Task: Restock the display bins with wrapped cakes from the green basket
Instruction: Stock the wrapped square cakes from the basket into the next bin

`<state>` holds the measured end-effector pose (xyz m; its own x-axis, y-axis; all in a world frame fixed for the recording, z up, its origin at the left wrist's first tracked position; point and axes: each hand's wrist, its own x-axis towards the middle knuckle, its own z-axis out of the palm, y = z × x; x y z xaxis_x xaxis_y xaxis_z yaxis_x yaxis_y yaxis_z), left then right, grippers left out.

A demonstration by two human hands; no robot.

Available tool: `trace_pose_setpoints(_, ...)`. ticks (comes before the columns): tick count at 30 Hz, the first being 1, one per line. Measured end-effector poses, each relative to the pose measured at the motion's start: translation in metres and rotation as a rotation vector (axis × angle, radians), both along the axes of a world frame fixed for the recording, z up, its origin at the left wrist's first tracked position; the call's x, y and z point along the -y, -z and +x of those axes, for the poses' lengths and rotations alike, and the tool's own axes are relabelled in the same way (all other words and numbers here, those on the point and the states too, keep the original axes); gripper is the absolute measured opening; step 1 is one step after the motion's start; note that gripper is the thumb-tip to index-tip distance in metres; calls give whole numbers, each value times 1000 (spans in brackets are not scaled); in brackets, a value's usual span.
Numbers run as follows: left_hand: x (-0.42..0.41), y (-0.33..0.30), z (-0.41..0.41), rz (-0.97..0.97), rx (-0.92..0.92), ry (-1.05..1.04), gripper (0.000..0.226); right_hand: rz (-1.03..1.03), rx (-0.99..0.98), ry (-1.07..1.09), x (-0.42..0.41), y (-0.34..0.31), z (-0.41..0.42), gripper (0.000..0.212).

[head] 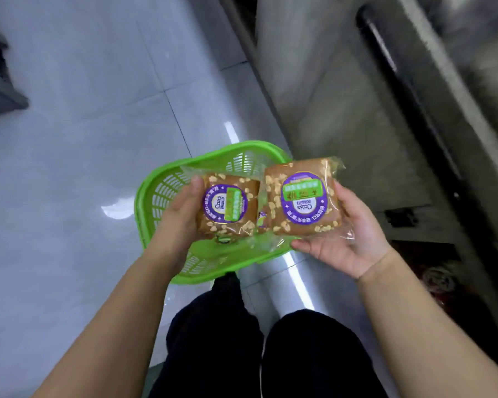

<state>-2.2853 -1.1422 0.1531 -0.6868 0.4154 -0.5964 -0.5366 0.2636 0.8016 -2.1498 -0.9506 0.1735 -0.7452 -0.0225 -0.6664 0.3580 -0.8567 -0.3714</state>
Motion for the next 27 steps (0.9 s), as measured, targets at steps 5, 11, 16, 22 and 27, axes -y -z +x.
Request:
trace_pose_setpoints(5, -35, -159, 36, 138, -75, 201, 37, 8, -215, 116, 0, -163, 56, 78)
trace_pose_setpoints(11, -98, -265, 97, 280, -159, 399, 49, 222, -279, 298, -28, -277, 147, 49)
trace_pose_setpoints(16, -154, -291, 142, 352, -139, 570, 56, 525, -75, 451, -56, -311, 233, 51)
trace_pose_setpoints(22, -210, -300, 172, 284, -196, 788, 64, 1119, 688, 347, -81, -324, 298, 65)
trace_pose_setpoints(27, -249, -296, 183, 302, -354, 923, 57, 1392, 923, 55, -89, -329, 311, 66)
